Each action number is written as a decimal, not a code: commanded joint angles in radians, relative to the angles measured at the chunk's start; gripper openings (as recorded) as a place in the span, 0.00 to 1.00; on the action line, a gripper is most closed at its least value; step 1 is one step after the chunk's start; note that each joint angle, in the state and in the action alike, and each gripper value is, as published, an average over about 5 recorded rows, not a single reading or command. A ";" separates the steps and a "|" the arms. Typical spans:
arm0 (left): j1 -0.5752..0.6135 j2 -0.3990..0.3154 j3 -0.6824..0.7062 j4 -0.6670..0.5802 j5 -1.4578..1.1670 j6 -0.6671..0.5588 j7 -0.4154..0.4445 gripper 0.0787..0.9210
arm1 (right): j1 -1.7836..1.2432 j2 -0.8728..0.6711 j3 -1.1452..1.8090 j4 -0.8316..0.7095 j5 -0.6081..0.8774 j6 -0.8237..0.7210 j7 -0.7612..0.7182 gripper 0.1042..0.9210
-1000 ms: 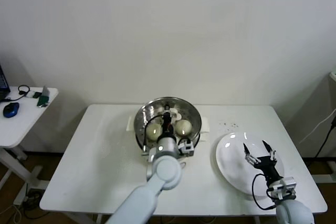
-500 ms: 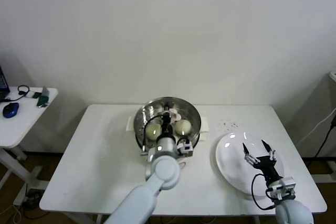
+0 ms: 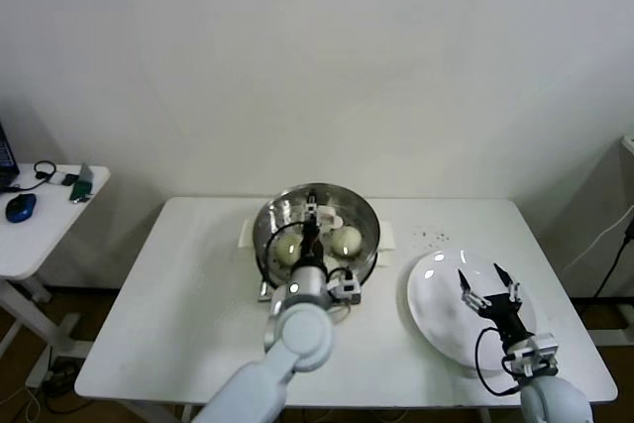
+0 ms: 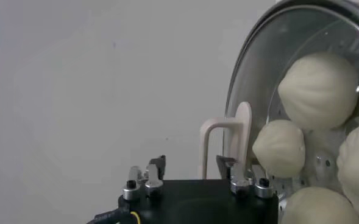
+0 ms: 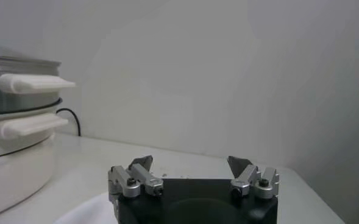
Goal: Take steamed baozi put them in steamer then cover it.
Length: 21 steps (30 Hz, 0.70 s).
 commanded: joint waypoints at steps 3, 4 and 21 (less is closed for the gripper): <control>0.091 0.098 0.005 -0.228 -0.056 0.046 0.005 0.74 | -0.002 0.000 0.000 0.015 -0.041 -0.056 0.010 0.88; 0.105 0.110 0.004 -0.247 -0.066 0.046 0.005 0.77 | -0.003 -0.002 -0.001 0.019 -0.052 -0.068 0.013 0.88; 0.410 0.244 -0.419 -0.431 -0.630 -0.267 -0.442 0.88 | -0.023 -0.017 0.000 0.112 0.023 -0.097 0.012 0.88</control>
